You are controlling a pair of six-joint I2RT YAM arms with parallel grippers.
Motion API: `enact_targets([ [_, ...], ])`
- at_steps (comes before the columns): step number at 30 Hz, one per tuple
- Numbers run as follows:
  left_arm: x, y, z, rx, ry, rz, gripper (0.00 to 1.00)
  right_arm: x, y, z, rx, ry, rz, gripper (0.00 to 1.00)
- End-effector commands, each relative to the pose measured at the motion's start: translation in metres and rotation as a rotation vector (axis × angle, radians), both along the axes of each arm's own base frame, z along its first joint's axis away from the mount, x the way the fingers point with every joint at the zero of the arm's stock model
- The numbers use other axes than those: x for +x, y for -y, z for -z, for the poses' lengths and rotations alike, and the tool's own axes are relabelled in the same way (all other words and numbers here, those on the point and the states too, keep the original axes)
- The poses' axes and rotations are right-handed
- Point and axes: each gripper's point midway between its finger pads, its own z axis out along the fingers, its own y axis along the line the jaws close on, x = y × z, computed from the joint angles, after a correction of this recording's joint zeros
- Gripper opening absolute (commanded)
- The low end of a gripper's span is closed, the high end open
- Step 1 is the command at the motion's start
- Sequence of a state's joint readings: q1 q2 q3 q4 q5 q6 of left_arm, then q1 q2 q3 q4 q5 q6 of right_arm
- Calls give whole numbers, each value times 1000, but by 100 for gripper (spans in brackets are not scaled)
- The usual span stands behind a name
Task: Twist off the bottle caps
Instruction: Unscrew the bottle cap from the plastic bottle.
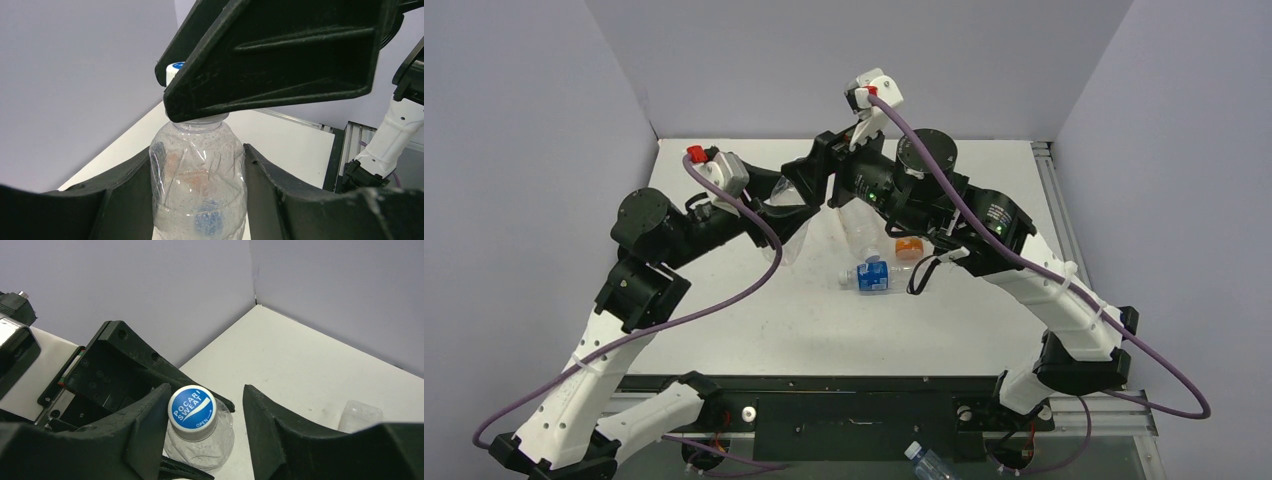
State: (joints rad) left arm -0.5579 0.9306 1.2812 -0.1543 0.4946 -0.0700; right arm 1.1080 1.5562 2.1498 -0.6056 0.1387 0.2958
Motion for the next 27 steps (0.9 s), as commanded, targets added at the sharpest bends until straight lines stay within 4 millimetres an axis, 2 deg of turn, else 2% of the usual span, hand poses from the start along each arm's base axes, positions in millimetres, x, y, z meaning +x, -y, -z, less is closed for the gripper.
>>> enact_targets([
  [1,-4,-3,-11,-27,39,-9,0,-4,3,-21,58,22,-6,46],
  [5,-4,-3,-13,-34,37,-8,0,-4,-5,-20,65,11,-38,35],
  [9,-4,-2,-13,-40,31,-4,0,-4,-15,-15,64,-2,-71,31],
  [14,-2,-1,-15,-45,23,-3,0,1,-24,-9,59,-14,-86,36],
  [19,-3,0,-17,-52,15,3,0,5,-23,-10,70,-18,-80,35],
  [22,-3,1,-16,-52,10,4,0,7,-21,-11,75,-18,-73,23],
  [24,-3,1,-15,-54,5,7,0,8,-19,-10,79,-18,-68,18],
  [26,-4,1,-14,-56,0,13,0,6,-17,-11,87,-13,-70,18],
  [27,-5,2,-14,-58,-2,15,0,5,-14,-15,95,-8,-72,26],
])
